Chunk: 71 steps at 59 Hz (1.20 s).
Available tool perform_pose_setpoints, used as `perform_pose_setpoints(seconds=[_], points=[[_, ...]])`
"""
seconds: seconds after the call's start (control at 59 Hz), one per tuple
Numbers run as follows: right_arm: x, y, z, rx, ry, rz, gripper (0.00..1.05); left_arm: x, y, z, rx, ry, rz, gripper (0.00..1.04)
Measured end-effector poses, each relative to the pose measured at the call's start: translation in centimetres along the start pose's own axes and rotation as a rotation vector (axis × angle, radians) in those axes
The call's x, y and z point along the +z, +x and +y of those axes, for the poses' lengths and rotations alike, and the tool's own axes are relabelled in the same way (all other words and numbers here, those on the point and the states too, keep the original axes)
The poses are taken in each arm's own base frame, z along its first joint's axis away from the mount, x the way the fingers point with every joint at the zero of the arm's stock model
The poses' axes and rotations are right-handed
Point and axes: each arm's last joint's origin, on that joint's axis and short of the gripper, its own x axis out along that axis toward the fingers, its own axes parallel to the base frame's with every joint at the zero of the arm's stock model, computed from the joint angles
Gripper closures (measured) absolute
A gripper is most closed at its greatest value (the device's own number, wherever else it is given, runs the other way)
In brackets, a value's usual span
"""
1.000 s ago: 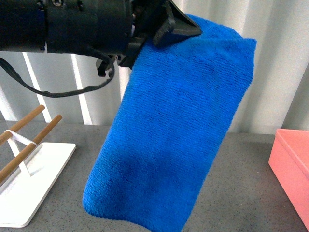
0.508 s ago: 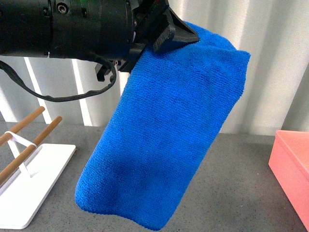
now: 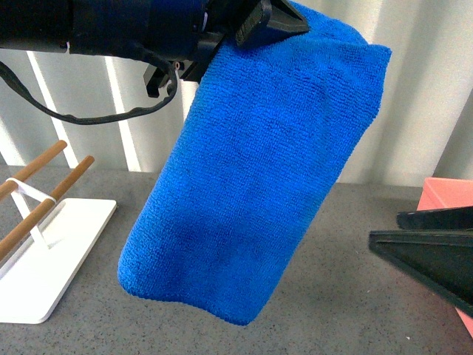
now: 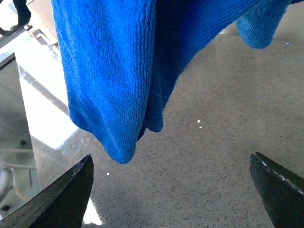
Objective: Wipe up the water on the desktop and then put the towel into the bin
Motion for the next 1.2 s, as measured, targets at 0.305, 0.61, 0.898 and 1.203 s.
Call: perform_pose_setpoints(seconds=[0.305,0.61,0.898,1.203], points=[[2.7,4.2,-1.1,0.099,-0.079,0.011,0.07,0.0,0.0,0.0,0.000,0.000,0.001,1.00],[6.2,8.4,-1.7,0.152,-0.133,-0.059,0.07,0.0,0.0,0.0,0.001,0.000,0.000,1.00],[7.5,9.5,-0.9,0.143,-0.143,-0.083,0.36,0.0,0.0,0.0,0.000,0.000,-0.001,1.00],[7.2,9.6,-0.5,0.128,-0.159,-0.116,0.77,0.1,0.0,0.0,0.000,0.001,-0.002,1.00]])
